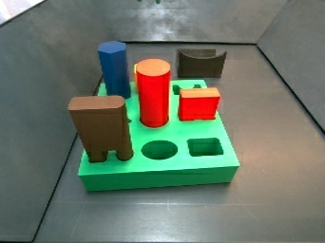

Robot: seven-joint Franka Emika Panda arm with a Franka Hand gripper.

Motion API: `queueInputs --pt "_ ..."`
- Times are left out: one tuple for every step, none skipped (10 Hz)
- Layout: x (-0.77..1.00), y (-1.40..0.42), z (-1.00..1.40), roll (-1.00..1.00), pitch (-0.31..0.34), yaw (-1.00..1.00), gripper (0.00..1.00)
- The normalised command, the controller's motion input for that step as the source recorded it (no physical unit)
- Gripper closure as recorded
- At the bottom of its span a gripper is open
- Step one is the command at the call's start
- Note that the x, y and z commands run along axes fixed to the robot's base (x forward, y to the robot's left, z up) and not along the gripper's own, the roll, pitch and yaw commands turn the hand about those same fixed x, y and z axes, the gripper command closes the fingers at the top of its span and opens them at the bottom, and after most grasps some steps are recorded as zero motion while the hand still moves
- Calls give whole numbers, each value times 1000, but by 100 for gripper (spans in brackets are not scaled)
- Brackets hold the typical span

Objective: Pick up the arch object. Move up. Place the arch object on the fixture. Regrasp the arch object. Rotate the arch object. Move to above the board. Insert the arch object.
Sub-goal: Rotate the arch object.

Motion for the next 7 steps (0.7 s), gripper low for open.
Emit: queueInputs --pt "14 13 2 -916 203 -1000 100" --pt "-14 13 28 -913 273 -1000 100" --pt "-31 19 39 -920 322 -1000 100" --pt "-31 24 41 -932 376 -1000 100" --pt "-19 19 37 -945 433 -1000 100" --pt "2 18 32 -974 514 -1000 100" --pt "14 23 36 -910 547 -898 100"
